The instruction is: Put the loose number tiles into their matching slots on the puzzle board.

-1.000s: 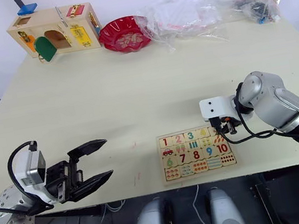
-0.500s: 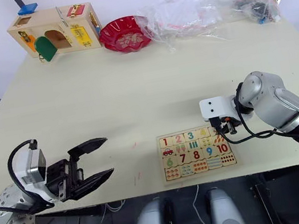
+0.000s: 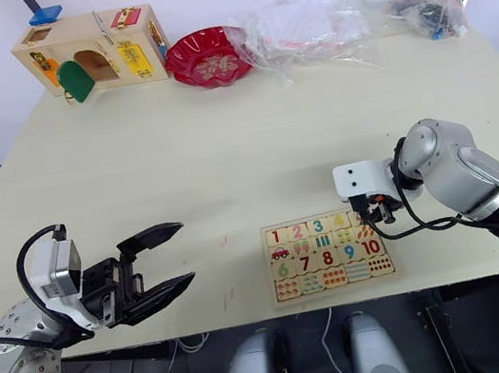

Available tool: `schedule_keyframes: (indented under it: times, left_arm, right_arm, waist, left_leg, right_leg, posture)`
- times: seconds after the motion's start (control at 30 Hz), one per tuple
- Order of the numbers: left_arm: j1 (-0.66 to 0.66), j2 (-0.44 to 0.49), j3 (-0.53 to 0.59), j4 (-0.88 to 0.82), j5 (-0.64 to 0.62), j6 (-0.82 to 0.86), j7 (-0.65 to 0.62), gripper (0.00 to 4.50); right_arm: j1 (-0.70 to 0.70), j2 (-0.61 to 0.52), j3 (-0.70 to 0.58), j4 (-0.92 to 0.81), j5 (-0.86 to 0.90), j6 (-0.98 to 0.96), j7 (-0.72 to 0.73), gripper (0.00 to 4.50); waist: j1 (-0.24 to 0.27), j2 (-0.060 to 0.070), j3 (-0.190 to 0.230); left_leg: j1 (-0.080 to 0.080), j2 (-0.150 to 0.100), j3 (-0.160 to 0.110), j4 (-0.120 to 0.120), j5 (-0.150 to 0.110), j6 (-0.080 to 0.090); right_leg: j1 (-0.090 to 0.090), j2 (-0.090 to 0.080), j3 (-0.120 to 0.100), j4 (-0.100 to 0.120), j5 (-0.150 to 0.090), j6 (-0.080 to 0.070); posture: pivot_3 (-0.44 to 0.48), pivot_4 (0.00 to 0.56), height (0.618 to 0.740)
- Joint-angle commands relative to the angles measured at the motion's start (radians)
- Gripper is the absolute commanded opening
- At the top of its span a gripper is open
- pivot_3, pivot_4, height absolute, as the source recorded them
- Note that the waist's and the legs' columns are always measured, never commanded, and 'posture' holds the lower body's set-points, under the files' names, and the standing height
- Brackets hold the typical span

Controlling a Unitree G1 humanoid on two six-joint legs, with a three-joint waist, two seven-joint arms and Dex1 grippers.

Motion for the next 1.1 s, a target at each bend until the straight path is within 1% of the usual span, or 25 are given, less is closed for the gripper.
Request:
schedule_keyframes:
  times: [0.03, 0.47, 0.53, 0.57, 0.6, 0.63, 0.67, 0.7, 0.83, 0.9, 1.03, 1.1]
  left_arm:
    - [0.005, 0.003, 0.006, -0.029, -0.021, -0.013, -0.014, 4.50]
    - [0.017, 0.003, 0.013, -0.041, -0.027, -0.009, -0.017, 4.50]
    - [0.017, 0.002, 0.012, -0.037, -0.025, -0.011, -0.019, 4.50]
    - [0.017, 0.002, 0.011, -0.037, -0.025, -0.011, -0.019, 4.50]
    - [0.014, 0.002, 0.010, -0.038, -0.025, -0.009, -0.017, 4.50]
    - [0.013, 0.002, 0.009, -0.039, -0.025, -0.008, -0.015, 4.50]
    - [0.011, 0.002, 0.008, -0.039, -0.025, -0.007, -0.014, 4.50]
    - [0.010, 0.002, 0.007, -0.034, -0.024, -0.009, -0.016, 4.50]
    - [0.014, 0.000, 0.010, -0.018, -0.019, -0.019, -0.031, 4.50]
    - [0.015, -0.001, 0.010, -0.015, -0.018, -0.021, -0.033, 4.50]
    - [0.020, -0.003, 0.012, -0.012, -0.016, -0.027, -0.038, 4.50]
    - [0.020, -0.003, 0.014, -0.016, -0.018, -0.024, -0.034, 4.50]
  right_arm:
    - [-0.013, -0.005, -0.011, -0.026, -0.001, -0.003, 0.007, 0.91]
    - [-0.012, -0.006, -0.012, -0.031, 0.001, 0.004, 0.008, 0.91]
    - [-0.011, -0.006, -0.013, -0.033, 0.002, 0.006, 0.007, 1.93]
    - [-0.011, -0.006, -0.013, -0.033, 0.002, 0.006, 0.007, 2.34]
    - [-0.011, -0.006, -0.013, -0.033, 0.002, 0.006, 0.007, 2.89]
    - [-0.011, -0.006, -0.013, -0.035, 0.002, 0.007, 0.007, 3.28]
    - [-0.010, -0.006, -0.013, -0.036, 0.003, 0.008, 0.008, 3.94]
    - [-0.011, -0.005, -0.013, -0.035, 0.002, 0.008, 0.007, 4.47]
    - [-0.011, -0.005, -0.016, -0.037, 0.003, 0.011, 0.004, 4.47]
    - [-0.010, -0.001, -0.037, -0.039, 0.020, 0.022, -0.002, 4.47]
    - [0.012, -0.004, -0.123, -0.062, 0.121, 0.065, 0.005, 4.47]
    - [0.033, 0.000, -0.202, -0.068, 0.193, 0.079, -0.004, 4.47]
  waist:
    - [0.000, 0.000, 0.000]
    - [0.000, 0.000, 0.000]
    - [0.000, 0.000, 0.000]
    - [0.000, 0.000, 0.000]
    - [0.000, 0.000, 0.000]
    - [0.000, 0.000, 0.000]
    - [0.000, 0.000, 0.000]
    - [0.000, 0.000, 0.000]
    - [0.000, 0.000, 0.000]
    - [0.000, 0.000, 0.000]
    - [0.000, 0.000, 0.000]
    - [0.001, 0.000, 0.000]
  left_leg:
    - [0.000, 0.000, 0.000, 0.000, 0.000, 0.000]
    - [0.000, 0.000, 0.000, 0.000, 0.000, 0.000]
    - [0.000, 0.000, 0.000, 0.000, 0.000, 0.000]
    - [0.000, 0.000, 0.000, 0.000, 0.000, 0.000]
    - [0.000, 0.000, 0.000, 0.000, 0.000, 0.000]
    - [0.000, 0.000, 0.000, 0.000, 0.000, 0.000]
    - [0.000, 0.000, 0.000, 0.000, 0.000, 0.000]
    - [0.000, 0.000, 0.000, 0.000, 0.000, 0.000]
    - [0.000, 0.000, 0.000, 0.000, 0.000, 0.000]
    - [0.000, 0.000, 0.000, 0.000, 0.000, 0.000]
    - [0.000, 0.000, 0.000, 0.000, 0.000, 0.000]
    - [0.000, 0.000, 0.000, 0.000, 0.000, 0.000]
  right_leg:
    - [0.000, 0.000, 0.000, 0.000, 0.000, 0.000]
    - [0.000, 0.000, 0.000, 0.000, 0.000, 0.000]
    - [0.000, 0.000, 0.000, 0.000, 0.000, 0.000]
    - [0.000, 0.000, 0.000, 0.000, 0.000, 0.000]
    - [0.000, 0.000, 0.000, 0.000, 0.000, 0.000]
    - [0.000, 0.000, 0.000, 0.000, 0.000, 0.000]
    - [0.000, 0.000, 0.000, 0.000, 0.000, 0.000]
    - [0.000, 0.000, 0.000, 0.000, 0.000, 0.000]
    - [0.000, 0.000, 0.000, 0.000, 0.000, 0.000]
    - [0.000, 0.000, 0.000, 0.000, 0.000, 0.000]
    - [0.000, 0.000, 0.000, 0.000, 0.000, 0.000]
    - [0.000, 0.000, 0.000, 0.000, 0.000, 0.000]
  posture:
    - [0.000, 0.150, 0.740]
    - [0.000, 0.150, 0.740]
    - [0.000, 0.150, 0.740]
    - [0.000, 0.150, 0.740]
    - [0.000, 0.150, 0.740]
    - [0.000, 0.150, 0.740]
    - [0.000, 0.150, 0.740]
    - [0.000, 0.150, 0.740]
    - [0.000, 0.150, 0.740]
    - [0.000, 0.150, 0.740]
    - [0.000, 0.150, 0.740]
    - [0.000, 0.150, 0.740]
